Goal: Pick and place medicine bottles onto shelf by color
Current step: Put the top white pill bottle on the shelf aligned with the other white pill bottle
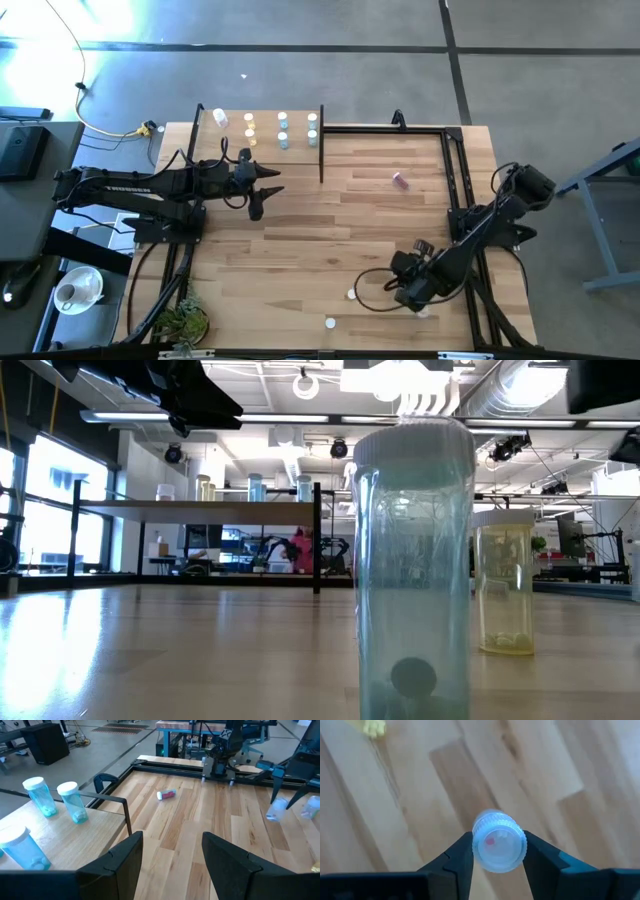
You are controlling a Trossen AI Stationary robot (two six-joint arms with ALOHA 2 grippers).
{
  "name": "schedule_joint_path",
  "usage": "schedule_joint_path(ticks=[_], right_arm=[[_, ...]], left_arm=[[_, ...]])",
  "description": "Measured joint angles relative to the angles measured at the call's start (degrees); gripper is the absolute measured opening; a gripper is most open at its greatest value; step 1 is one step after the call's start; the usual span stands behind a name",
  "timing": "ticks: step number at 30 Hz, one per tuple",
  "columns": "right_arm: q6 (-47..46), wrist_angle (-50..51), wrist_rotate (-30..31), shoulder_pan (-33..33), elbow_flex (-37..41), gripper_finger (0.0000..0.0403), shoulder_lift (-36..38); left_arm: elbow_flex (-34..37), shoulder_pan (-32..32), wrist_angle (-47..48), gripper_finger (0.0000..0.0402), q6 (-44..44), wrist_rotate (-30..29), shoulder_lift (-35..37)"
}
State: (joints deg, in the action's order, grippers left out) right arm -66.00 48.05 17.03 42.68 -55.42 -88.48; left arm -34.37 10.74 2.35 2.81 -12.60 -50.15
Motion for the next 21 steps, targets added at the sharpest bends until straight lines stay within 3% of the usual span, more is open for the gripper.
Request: schedule_joint_path(ticks=[11, 17, 21], right_arm=[[11.73, -1.93, 2.06, -10.7, -0.02, 0.0133, 4.86], [22.94, -9.44, 1.5, -18.07, -0.04, 0.0133, 7.85], [30.13, -15.76, -1.05, -22.92, -0.08, 0.0133, 9.24]], left_arm=[[-0.02, 0.0, -0.01, 0.0208, -3.87, 0.06, -0.36], [-0.02, -0.06, -0.79, 0.0218, -2.54, 0.45, -2.77], [-0.02, -0.63, -2.28, 0.0215, -2.85, 3.69, -5.47]])
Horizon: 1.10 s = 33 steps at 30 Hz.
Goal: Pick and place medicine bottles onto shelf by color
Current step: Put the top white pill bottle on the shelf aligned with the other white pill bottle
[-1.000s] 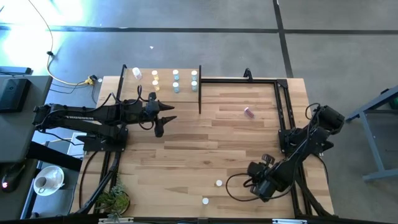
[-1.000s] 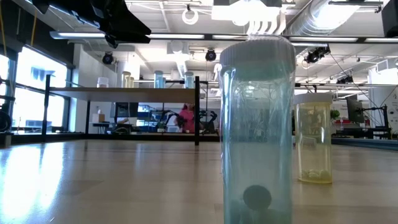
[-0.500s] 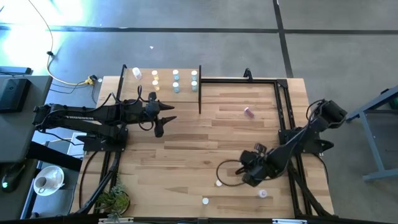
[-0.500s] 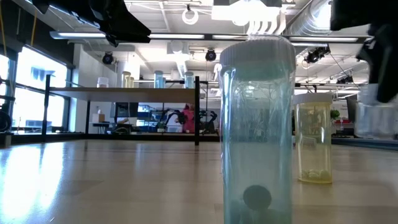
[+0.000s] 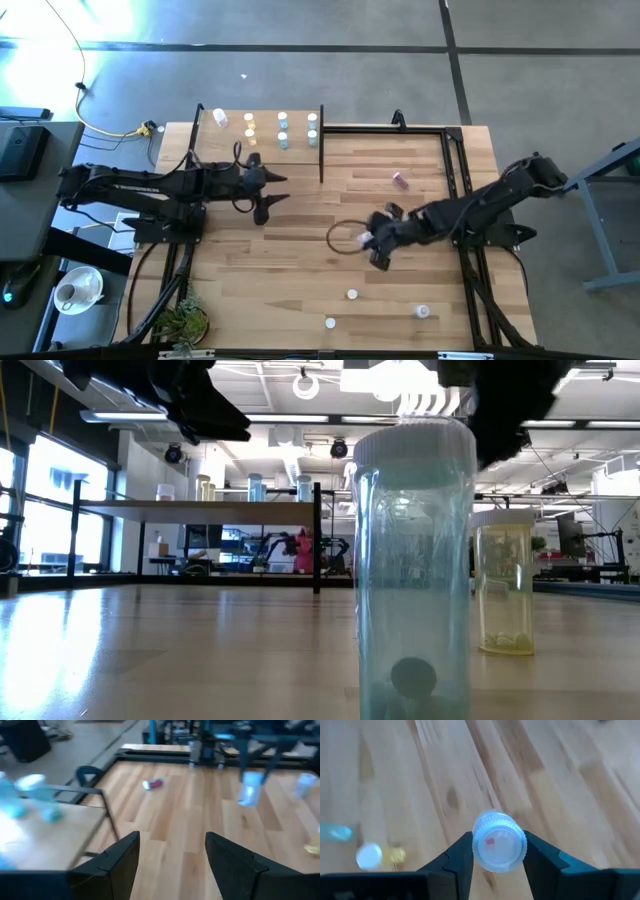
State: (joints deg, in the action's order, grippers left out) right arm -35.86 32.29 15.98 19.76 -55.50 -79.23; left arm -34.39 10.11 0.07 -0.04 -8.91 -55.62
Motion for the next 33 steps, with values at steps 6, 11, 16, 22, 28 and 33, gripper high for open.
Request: schedule_joint_path(ticks=[6, 11, 16, 22, 28, 33], right_arm=[[7.24, -4.82, -4.52, -6.12, -1.61, 0.0133, 0.02], [12.34, -4.79, -5.24, -8.75, -5.47, 0.0133, -0.23], [15.46, -4.8, -5.56, -10.53, -8.83, 0.0133, -0.31], [17.04, -4.69, -7.38, -12.74, -11.65, 0.0133, -1.69], [18.51, -4.59, -9.19, -13.83, -12.78, 0.0133, -4.19], [19.7, -5.52, -10.65, -13.83, -12.79, 0.0133, -5.23]], left_arm=[[-0.02, -2.55, -5.94, 0.0214, -0.14, 0.85, -5.06], [-0.02, -4.1, -11.21, 0.0214, -0.1, 0.87, -9.81], [-0.02, -5.33, -17.89, 0.0214, 0.03, 0.9, -14.8], [-0.02, -6.15, -27.37, 0.0214, 0.04, 0.92, -20.23], [-0.04, -6.12, -35.11, 0.0214, 0.18, 2.92, -24.04], [-2.45, -6.16, -35.41, 0.0214, 1.37, 4.42, -26.26]])
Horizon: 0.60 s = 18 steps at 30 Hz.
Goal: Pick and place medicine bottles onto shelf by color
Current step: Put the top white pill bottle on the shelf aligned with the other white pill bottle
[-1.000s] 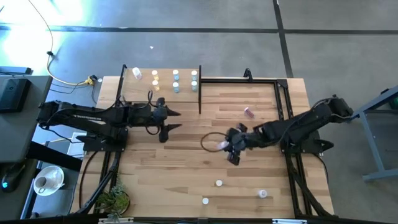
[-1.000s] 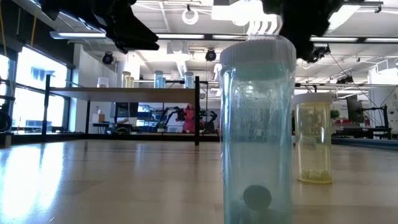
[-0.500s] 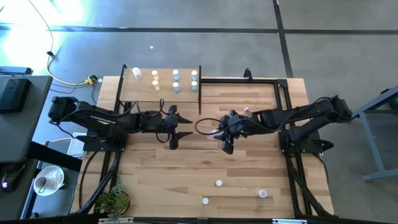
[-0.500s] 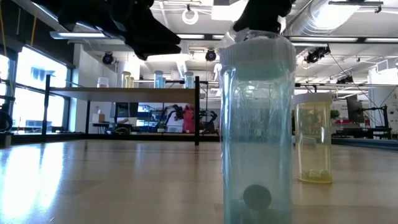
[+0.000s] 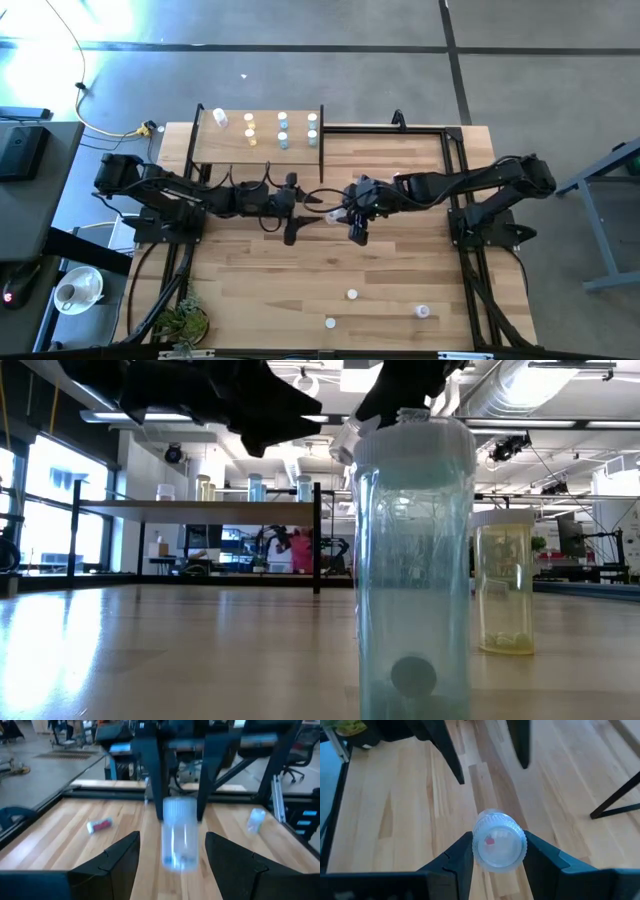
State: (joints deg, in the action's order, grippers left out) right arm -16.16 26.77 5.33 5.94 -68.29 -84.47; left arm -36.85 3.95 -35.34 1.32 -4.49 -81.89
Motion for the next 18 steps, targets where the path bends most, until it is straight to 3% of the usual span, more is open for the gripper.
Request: schedule_joint_path(ticks=[18], right_arm=[[1.19, -1.39, 0.04, 0.02, 0.0, 0.0133, 0.02]], left_arm=[[-6.81, 0.11, 2.95, 0.0214, 1.05, 2.56, -7.67]])
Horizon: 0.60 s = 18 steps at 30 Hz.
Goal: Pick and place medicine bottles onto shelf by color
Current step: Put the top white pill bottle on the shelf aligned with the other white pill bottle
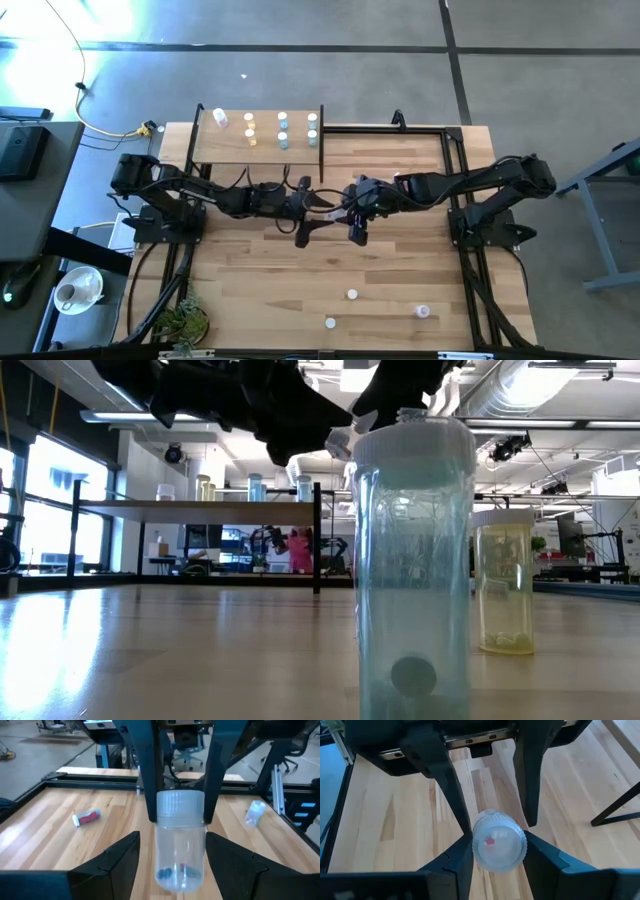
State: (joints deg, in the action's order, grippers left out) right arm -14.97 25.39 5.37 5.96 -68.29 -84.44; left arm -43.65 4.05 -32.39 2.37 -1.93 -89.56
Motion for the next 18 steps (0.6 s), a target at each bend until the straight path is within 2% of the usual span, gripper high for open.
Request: schedule_joint_path(ticks=[13, 18], right_arm=[[0.05, -0.9, 0.0, 0.0, 0.0, 0.0133, 0.02], [0.05, -0.9, 0.04, 0.0, 0.0, 0.0133, 0.02]], left_arm=[[-0.05, 0.0, 1.76, 0.0212, 0.0, -0.1, 0.04], [-0.05, 0.0, 1.94, 0.0185, 0.0, 0.02, 0.04]])
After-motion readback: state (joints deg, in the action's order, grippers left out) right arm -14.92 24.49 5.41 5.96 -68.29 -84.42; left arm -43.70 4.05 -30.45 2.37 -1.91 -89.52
